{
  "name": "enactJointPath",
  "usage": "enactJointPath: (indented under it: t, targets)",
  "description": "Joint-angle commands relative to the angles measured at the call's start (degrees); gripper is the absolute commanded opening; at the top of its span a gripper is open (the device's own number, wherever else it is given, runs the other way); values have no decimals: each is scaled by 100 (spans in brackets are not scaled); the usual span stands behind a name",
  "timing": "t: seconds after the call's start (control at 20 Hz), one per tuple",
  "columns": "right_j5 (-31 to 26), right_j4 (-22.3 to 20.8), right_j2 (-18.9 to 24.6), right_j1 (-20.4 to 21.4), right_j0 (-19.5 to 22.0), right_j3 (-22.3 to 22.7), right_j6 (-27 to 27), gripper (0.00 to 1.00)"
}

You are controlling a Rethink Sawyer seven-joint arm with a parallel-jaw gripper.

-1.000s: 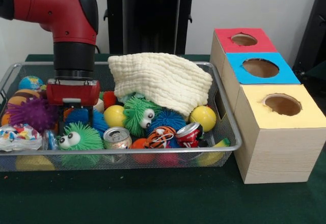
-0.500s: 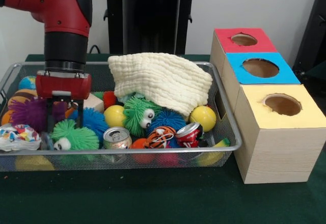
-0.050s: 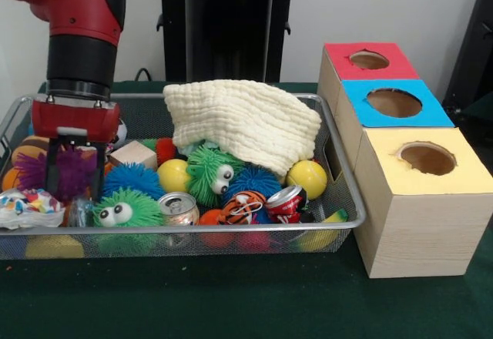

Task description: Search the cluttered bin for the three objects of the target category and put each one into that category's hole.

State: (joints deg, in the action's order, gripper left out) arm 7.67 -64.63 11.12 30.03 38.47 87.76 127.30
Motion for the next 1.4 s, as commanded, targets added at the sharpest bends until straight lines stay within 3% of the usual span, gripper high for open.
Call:
enactJointPath:
  t: [0.05,0.5,1.4]
  targets:
    - [-595,-399,13,-60,31,-262,-361,100]
    - [-142,-294,-227,-653,-154,-616,-115,100]
    - [890,662,-1205,-1327,-782,-854,119,100]
